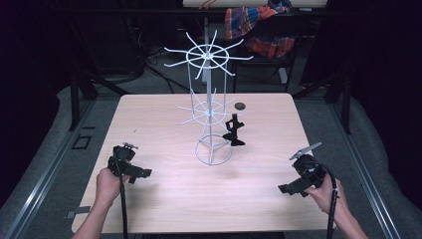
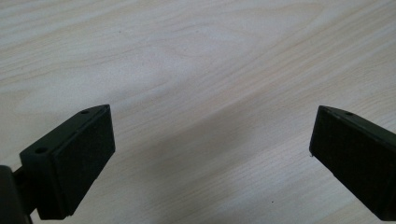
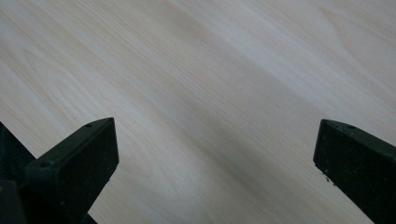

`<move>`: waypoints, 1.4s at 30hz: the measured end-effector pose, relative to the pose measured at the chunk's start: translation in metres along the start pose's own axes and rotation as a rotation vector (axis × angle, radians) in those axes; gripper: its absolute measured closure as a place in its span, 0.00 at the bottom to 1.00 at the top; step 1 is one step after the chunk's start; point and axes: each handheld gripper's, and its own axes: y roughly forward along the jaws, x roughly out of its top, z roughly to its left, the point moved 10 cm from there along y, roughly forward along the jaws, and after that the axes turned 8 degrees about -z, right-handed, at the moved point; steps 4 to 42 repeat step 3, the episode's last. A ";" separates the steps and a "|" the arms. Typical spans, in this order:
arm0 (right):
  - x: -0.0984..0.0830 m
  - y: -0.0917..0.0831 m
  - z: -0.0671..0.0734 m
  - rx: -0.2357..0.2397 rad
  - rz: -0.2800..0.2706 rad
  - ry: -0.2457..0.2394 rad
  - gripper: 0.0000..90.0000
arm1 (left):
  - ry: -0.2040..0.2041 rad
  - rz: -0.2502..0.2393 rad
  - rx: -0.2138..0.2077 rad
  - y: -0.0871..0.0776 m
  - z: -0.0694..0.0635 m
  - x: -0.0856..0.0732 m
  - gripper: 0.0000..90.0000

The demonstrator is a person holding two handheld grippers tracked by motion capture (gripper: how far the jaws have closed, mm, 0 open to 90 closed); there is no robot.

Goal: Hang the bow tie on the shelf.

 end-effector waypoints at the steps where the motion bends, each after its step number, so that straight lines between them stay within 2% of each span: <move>1: -0.003 0.001 -0.002 -0.012 0.019 -0.002 0.00 | 0.013 0.004 0.001 0.001 0.000 0.000 0.00; 42: -0.003 0.004 -0.001 -0.006 0.016 0.006 0.01 | 0.010 0.005 -0.001 0.002 -0.001 0.000 0.00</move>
